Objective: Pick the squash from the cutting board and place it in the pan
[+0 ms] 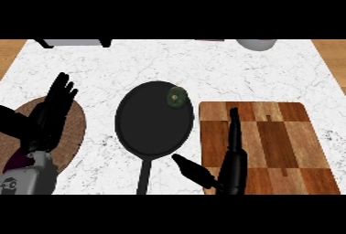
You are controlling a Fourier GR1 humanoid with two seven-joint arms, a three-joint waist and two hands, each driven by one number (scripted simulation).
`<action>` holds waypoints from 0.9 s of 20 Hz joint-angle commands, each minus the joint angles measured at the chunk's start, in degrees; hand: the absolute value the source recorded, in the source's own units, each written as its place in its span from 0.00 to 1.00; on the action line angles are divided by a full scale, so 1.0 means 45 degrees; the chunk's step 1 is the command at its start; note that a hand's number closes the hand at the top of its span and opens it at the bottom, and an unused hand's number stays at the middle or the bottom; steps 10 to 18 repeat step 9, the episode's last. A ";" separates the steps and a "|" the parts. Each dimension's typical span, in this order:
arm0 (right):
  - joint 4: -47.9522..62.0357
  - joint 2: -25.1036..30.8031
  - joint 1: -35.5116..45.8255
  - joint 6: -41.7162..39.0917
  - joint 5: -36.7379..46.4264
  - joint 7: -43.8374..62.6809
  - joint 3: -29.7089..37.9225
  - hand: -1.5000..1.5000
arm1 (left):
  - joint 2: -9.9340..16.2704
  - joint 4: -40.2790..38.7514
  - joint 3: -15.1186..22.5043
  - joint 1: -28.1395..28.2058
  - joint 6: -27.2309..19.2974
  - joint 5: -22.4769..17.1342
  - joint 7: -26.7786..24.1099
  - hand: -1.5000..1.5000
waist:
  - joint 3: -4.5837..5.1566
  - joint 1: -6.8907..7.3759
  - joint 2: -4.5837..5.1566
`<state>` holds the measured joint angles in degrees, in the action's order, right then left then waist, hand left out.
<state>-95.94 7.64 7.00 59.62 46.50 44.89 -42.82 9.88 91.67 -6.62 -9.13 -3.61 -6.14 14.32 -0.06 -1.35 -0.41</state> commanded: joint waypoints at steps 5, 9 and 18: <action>-0.3956 0.1856 -0.4478 0.1266 0.0652 -0.1592 -0.1537 0.00 | -0.0295 -0.0094 0.0218 -0.0344 -0.0316 0.0310 0.0157 0.50 | 0.0013 0.0157 0.0054; -0.3358 0.1433 -0.4545 0.0684 0.0437 -0.2040 -0.1062 0.00 | -0.0039 0.0426 0.0166 0.0176 0.0390 0.0072 0.0188 0.50 | 0.0014 0.0266 0.0078; -0.3358 0.1433 -0.4545 0.0684 0.0437 -0.2040 -0.1062 0.00 | -0.0039 0.0426 0.0166 0.0176 0.0390 0.0072 0.0188 0.50 | 0.0014 0.0266 0.0078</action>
